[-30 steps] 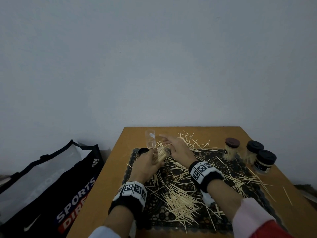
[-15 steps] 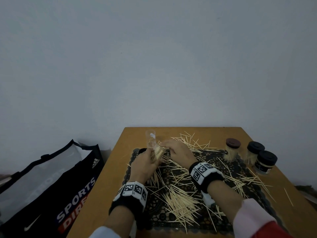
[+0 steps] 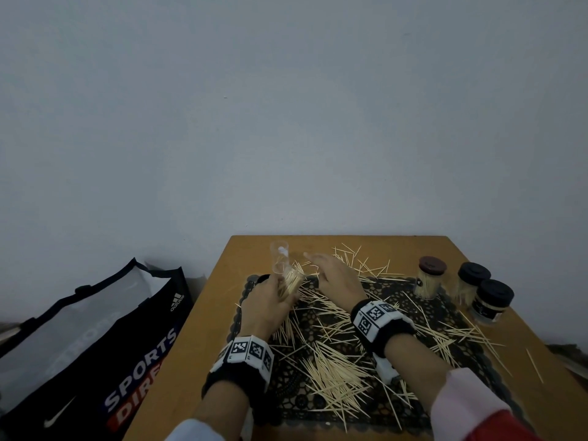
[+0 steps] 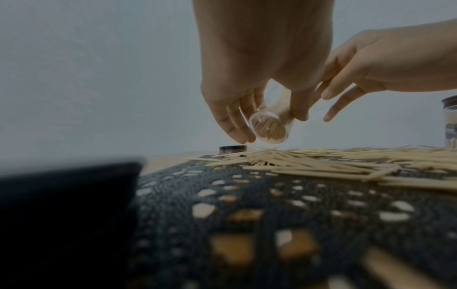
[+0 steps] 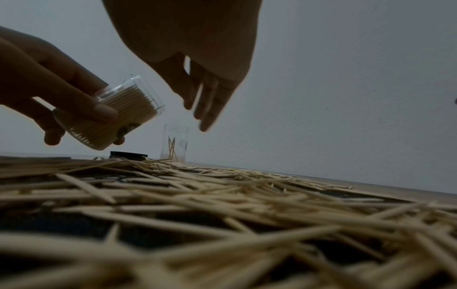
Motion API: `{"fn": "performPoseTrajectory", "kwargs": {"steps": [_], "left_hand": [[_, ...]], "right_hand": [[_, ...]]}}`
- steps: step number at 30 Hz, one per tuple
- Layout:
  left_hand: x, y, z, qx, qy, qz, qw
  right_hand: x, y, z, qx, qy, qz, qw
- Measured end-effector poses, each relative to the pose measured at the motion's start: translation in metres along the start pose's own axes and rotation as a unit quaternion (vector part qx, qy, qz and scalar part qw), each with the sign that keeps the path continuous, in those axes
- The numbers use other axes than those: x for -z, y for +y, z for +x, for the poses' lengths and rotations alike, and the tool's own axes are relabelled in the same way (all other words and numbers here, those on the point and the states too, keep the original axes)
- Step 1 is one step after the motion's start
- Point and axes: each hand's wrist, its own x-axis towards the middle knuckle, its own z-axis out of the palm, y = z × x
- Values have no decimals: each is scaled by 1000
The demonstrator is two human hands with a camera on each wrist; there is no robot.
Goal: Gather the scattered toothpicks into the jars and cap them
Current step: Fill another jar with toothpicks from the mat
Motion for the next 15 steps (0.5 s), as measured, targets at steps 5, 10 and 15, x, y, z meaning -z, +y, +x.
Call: {"fn": "performPoseTrajectory", "kwargs": {"steps": [5,10,15], "left_hand": [[1,1,0,3,-1,9,1000],[1,0,-1,2,-1,11,1000],[0,0,0,-2,-5,17,1000]], "right_hand": [[-10,14,-2,-144,-245,-160,945],[-9,13,-1,-131,-224,-136,956],[3,10,1,-139,-253,-104,952]]}}
